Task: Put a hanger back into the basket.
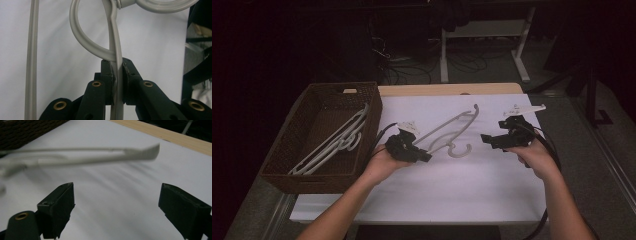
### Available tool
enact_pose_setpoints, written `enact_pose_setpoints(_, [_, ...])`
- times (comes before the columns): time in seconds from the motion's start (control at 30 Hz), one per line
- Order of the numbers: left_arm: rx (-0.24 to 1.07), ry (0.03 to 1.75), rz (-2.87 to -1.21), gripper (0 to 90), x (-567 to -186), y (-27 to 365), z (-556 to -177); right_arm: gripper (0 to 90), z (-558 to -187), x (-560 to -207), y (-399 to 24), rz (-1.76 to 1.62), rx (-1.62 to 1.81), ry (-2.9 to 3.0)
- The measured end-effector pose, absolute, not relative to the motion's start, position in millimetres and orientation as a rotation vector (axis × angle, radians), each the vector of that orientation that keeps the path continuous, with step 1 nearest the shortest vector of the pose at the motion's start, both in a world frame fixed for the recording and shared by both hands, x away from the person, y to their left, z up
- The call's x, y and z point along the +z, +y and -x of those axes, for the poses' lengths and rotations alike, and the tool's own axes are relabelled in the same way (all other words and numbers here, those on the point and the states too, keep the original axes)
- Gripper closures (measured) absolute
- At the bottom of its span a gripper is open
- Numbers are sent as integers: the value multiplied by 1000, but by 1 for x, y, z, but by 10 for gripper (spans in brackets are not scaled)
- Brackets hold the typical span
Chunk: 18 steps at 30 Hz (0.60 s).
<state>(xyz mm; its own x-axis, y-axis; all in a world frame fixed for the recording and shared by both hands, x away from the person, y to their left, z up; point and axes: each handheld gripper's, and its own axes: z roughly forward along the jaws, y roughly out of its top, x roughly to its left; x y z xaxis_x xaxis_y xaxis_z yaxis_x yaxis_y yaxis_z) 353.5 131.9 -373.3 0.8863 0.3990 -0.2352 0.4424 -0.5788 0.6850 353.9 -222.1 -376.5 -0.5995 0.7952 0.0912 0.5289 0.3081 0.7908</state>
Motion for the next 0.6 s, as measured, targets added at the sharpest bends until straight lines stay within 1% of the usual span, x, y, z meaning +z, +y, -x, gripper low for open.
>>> enact_pose_setpoints(0.27, [-22,599,-2209,817,-319,148,-351,24,-325,-392,-224,-1173,1239,2259])
enact_pose_setpoints(0.47, [17,599,-2195,817,-283,173,-355,1,-312,-404,-220,-1158,1212,2297])
enact_pose_setpoints(0.6, [77,617,-2182,817,-262,198,-358,1,-307,-411,-216,-1143,1212,2314])
